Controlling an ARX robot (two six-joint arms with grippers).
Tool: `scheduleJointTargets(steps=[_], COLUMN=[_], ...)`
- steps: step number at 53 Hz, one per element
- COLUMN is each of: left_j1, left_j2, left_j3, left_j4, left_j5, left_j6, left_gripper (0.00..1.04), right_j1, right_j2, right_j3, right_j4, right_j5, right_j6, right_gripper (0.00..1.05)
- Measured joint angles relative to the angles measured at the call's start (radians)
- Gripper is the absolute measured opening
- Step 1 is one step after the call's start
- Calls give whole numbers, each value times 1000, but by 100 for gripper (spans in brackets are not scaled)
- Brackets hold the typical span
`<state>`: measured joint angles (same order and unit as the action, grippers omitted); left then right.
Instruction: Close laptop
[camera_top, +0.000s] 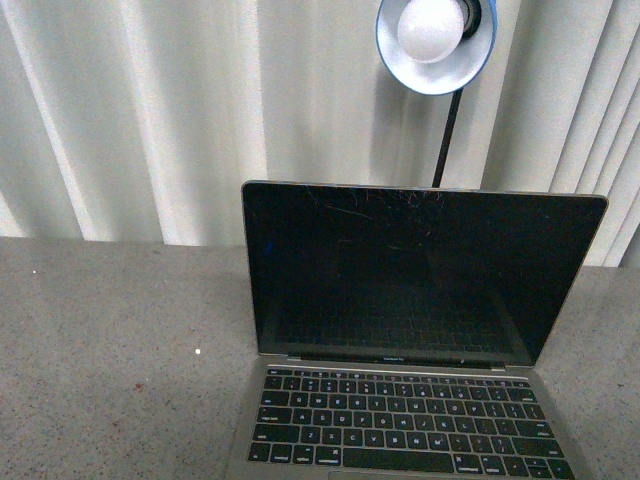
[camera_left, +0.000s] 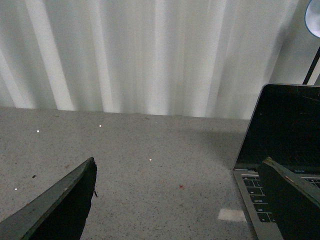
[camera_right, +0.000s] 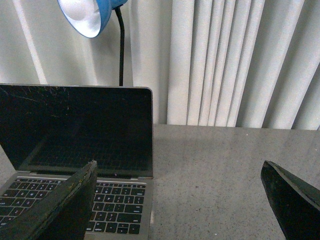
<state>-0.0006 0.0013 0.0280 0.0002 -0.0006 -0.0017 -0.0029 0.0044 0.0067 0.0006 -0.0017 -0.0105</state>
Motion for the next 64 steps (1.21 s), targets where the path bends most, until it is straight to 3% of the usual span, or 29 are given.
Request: scheduleJointTargets(steps=[64], left_j1=[0], left_j2=[0], left_j3=[0], left_j4=[0], left_j5=[-1], left_j6=[0], left_gripper=[98], right_j1=[0], right_j2=[0], right_j3=[0], right_j4=[0], right_j5=[0], right_j6=[0], right_gripper=[97])
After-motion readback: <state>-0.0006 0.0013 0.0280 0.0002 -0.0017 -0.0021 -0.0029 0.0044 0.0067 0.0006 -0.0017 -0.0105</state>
